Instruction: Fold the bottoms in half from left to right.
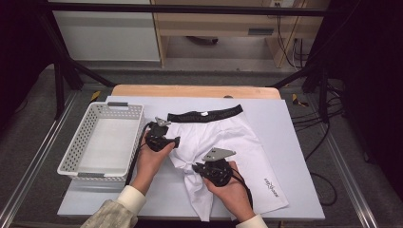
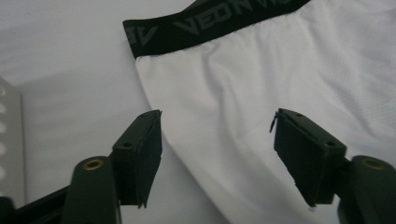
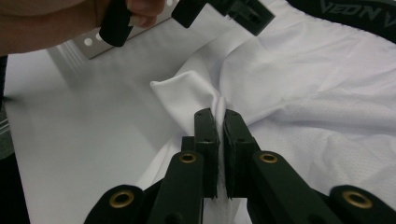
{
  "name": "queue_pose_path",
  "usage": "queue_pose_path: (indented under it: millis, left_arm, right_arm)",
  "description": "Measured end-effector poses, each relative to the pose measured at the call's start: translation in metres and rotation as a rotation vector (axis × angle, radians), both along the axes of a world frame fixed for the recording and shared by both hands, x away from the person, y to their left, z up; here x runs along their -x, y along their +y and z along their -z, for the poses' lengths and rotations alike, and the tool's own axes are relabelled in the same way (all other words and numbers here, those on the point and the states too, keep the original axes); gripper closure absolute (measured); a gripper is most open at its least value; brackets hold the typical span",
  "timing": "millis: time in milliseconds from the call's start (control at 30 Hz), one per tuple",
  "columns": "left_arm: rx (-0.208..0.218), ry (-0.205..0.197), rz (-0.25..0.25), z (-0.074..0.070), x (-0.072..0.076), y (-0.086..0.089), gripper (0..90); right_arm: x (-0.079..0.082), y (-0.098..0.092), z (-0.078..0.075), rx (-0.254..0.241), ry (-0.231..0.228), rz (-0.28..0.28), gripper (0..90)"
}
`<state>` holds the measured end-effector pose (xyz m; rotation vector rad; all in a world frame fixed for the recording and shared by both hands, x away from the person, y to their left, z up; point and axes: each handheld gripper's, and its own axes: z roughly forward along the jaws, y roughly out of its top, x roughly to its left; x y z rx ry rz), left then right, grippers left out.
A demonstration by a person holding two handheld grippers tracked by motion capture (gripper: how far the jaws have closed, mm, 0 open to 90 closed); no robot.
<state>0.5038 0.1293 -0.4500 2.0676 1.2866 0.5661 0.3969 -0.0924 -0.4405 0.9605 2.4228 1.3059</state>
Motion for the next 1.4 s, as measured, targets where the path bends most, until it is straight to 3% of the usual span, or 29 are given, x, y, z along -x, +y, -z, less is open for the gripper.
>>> queue_pose_path:
  millis: [100,233,367,467,700,800,1033,1167,1233,1300,1400]
  left_arm:
    - [-0.008,0.015,-0.022,0.008,0.000,0.002,37.6]
    - [-0.027,0.004,-0.036,0.011,0.000,0.001,41.7]
    - [-0.019,0.045,-0.039,0.018,-0.004,0.001,44.4]
    - [0.010,0.060,-0.023,0.021,-0.002,0.001,49.1]
    - [0.059,0.062,0.029,0.022,0.004,0.001,80.4]
    - [0.056,0.060,0.052,0.022,0.010,0.001,89.0]
    - [0.083,0.008,0.041,0.017,0.030,0.008,89.4]
    - [0.077,-0.016,0.036,0.014,0.038,0.009,89.5]
    - [0.068,-0.027,0.037,0.013,0.039,0.009,89.4]
    - [0.086,-0.034,0.032,0.014,0.036,0.009,88.3]
    - [0.098,-0.006,0.034,0.019,0.028,0.009,77.1]
  right_arm:
    - [0.001,-0.004,0.001,-0.001,0.001,0.007,86.3]
    - [0.001,-0.006,0.004,0.008,0.007,0.003,86.3]
    - [0.001,-0.006,0.005,0.008,0.005,0.002,86.2]
    - [0.002,-0.007,0.005,0.007,0.008,0.006,86.1]
    - [0.002,-0.009,0.003,-0.006,0.001,0.011,86.1]
    - [0.002,-0.011,0.002,-0.010,-0.006,0.016,86.1]
    - [-0.002,-0.020,-0.002,-0.024,-0.023,0.060,86.2]
    - [-0.004,-0.026,-0.003,-0.034,-0.024,0.078,86.1]
    - [-0.004,-0.026,-0.002,-0.034,-0.022,0.078,86.2]
    - [-0.004,-0.025,-0.002,-0.032,-0.022,0.075,86.1]
    - [-0.003,-0.022,-0.001,-0.022,-0.022,0.067,86.1]
